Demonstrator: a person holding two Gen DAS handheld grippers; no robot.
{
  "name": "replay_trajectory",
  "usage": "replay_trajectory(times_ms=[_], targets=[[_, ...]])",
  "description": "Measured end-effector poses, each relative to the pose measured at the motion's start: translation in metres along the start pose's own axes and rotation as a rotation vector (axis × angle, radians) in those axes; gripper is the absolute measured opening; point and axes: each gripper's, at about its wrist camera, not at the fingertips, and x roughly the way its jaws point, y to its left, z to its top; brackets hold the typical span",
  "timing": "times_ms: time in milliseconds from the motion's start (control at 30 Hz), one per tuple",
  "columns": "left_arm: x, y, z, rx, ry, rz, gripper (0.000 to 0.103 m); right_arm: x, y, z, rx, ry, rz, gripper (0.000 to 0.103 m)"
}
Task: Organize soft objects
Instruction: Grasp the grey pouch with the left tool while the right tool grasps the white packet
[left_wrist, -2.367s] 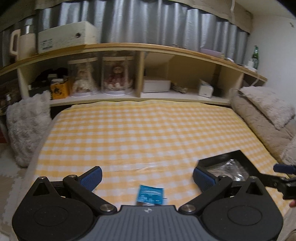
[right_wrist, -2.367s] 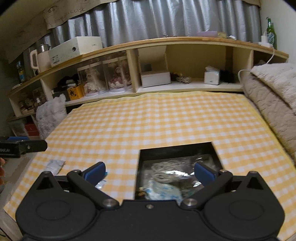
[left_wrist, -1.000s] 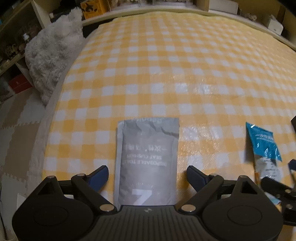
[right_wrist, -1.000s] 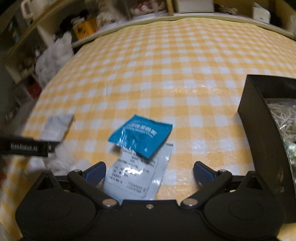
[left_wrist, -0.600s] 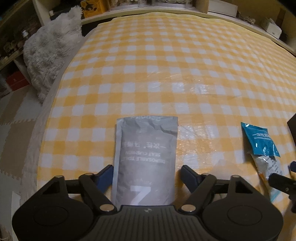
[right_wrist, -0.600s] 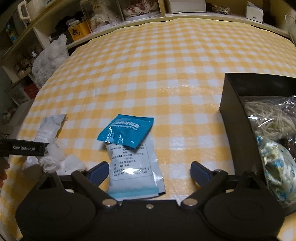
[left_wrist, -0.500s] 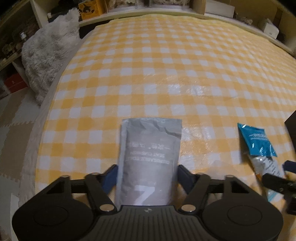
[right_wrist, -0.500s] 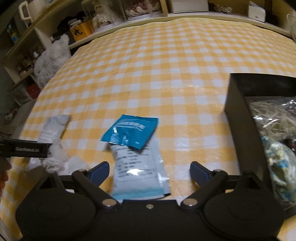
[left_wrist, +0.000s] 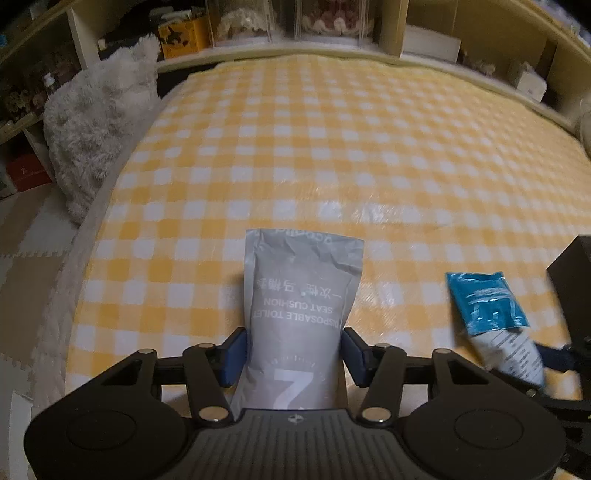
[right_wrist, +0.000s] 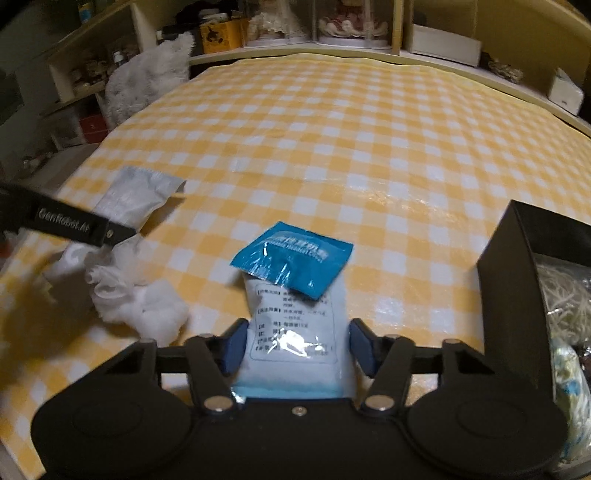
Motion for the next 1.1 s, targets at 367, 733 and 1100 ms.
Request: replay_trajectory(times_ms=[367,733,1100], targets=[[-0.052,-0.026,-0.001,-0.048,-0.134,-0.047,0.055,-0.040,-0.001,0.014,-0.005,-0.140,0.012,0.040],[-0.081,-0.039,-0.002,-0.071,-0.239,-0.110,0.055,-0.083,-0.016,0.024,0.028,-0.237,-0.014,0.039],[-0.120,-0.064,-0.007,-0.120,-0.339,-0.179,0.055,-0.149,-0.035,0.033,0.018,-0.321,-0.033,0.039]])
